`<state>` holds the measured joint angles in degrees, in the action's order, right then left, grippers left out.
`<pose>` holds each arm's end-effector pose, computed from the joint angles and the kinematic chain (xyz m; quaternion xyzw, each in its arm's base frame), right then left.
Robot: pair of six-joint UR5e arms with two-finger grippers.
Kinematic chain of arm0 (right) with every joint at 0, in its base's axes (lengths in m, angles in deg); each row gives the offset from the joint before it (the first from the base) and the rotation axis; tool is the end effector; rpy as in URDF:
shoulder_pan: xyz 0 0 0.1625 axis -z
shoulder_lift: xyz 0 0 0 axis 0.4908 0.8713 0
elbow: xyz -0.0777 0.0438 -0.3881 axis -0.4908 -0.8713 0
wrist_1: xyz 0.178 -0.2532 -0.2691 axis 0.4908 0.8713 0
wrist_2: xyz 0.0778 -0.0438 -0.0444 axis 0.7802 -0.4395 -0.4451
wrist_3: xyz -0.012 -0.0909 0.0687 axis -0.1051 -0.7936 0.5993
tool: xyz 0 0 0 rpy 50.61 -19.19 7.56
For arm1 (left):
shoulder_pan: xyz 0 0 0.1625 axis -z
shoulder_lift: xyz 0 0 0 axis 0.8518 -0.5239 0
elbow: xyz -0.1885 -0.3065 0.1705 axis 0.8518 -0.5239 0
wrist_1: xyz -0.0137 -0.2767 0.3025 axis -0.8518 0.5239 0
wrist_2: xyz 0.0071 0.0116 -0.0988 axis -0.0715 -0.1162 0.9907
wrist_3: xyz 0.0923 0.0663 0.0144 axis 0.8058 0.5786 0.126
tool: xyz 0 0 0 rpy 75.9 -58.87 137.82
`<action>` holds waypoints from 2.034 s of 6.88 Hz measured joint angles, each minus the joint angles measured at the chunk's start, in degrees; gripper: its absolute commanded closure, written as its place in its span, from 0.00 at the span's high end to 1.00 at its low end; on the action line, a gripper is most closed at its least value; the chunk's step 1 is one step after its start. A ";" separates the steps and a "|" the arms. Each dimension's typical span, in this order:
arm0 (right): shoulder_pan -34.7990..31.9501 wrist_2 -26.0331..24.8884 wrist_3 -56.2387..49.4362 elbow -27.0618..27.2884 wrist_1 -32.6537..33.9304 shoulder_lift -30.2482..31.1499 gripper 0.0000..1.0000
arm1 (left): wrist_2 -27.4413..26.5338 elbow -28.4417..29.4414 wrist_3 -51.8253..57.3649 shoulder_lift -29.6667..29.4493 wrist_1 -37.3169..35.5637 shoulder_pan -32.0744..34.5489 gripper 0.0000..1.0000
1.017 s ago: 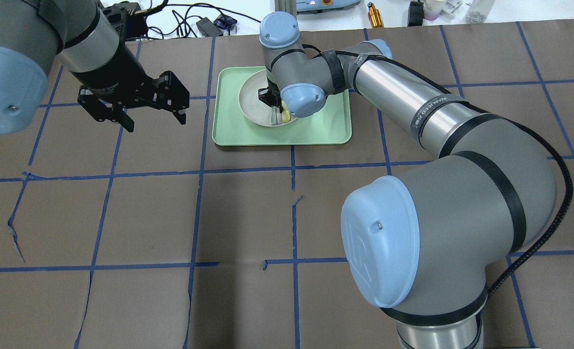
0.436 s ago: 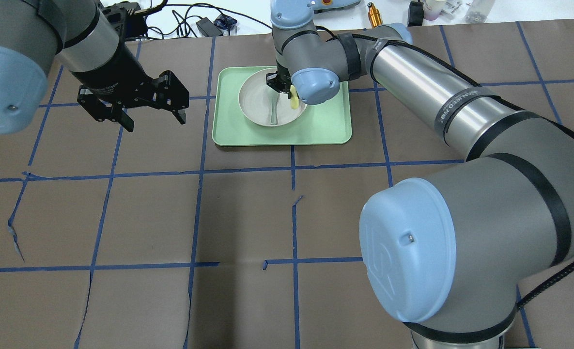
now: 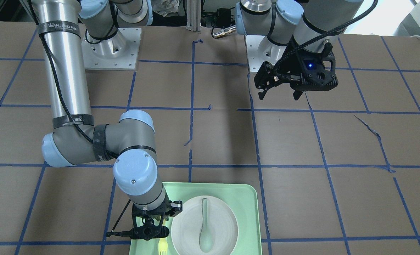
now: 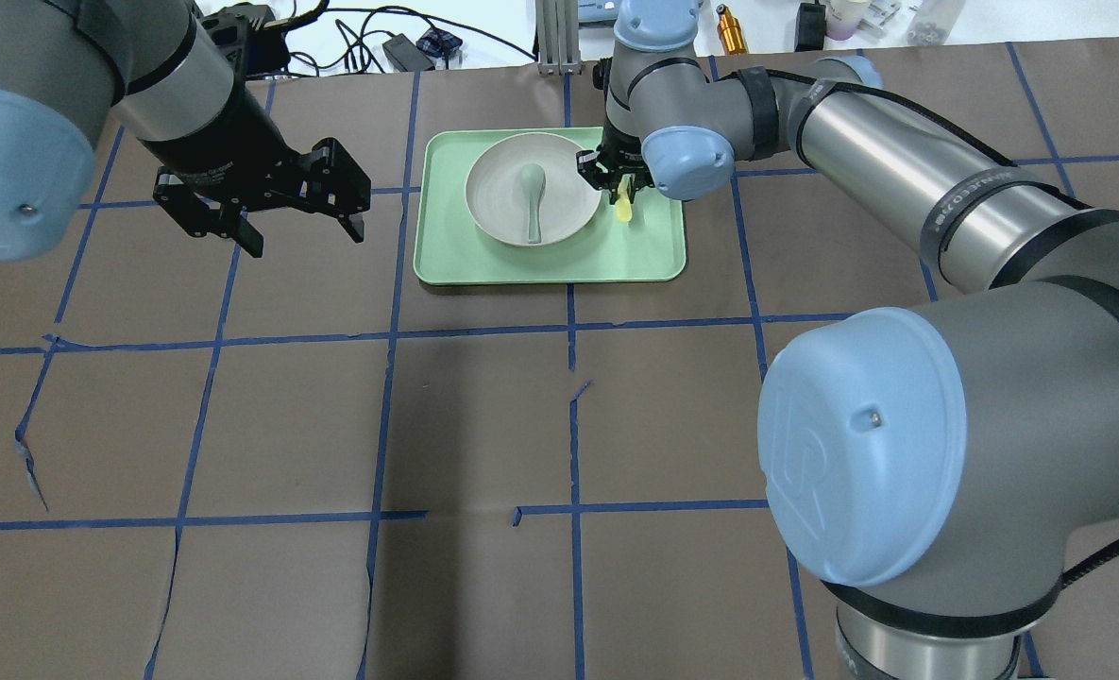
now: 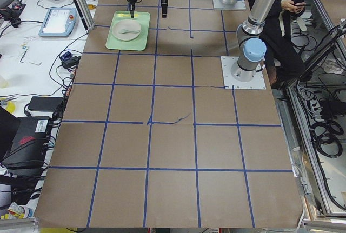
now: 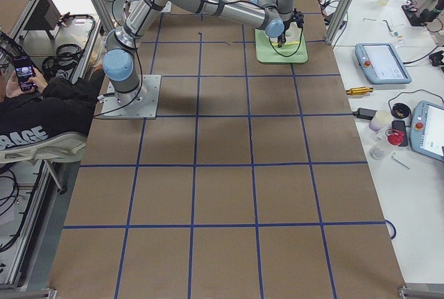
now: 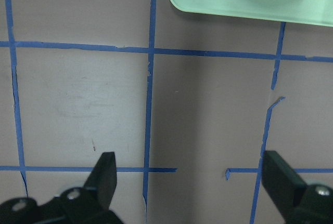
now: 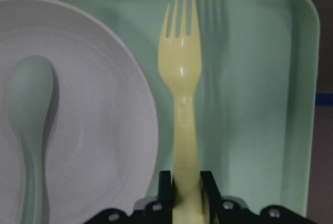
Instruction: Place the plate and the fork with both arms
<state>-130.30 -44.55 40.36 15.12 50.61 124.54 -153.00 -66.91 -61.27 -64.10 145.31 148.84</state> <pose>0.2752 -0.6881 0.1796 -0.0237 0.9977 -0.0505 0.0390 -0.1459 -0.4855 0.4339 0.0362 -0.9985 0.0116 0.0395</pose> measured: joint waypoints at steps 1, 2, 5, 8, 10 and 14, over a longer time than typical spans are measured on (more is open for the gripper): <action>0.35 0.42 -0.90 1.16 0.10 0.07 0.23 | 0.01 0.00 0.00 -0.02 0.00 0.00 0.98; 0.56 0.35 -1.10 1.80 0.14 0.11 0.39 | 0.01 0.00 0.00 -0.02 0.02 0.00 0.98; 0.93 -0.44 -0.75 2.23 0.40 0.27 1.00 | 0.02 -0.14 0.01 0.03 0.03 0.00 0.98; 1.14 -2.99 -1.27 2.74 -3.98 6.33 1.00 | 0.01 -0.26 0.08 0.11 0.00 0.00 0.98; 1.43 -3.70 -0.96 3.06 -17.02 18.37 1.00 | -0.15 -0.26 0.08 0.32 0.08 0.00 0.98; 2.92 -2.12 -1.04 9.18 -30.47 37.54 1.00 | -0.97 -0.49 -0.16 1.13 0.59 0.15 0.98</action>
<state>-127.39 -46.67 39.32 24.30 20.13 162.08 -153.96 -67.41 -61.43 -62.97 145.90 148.99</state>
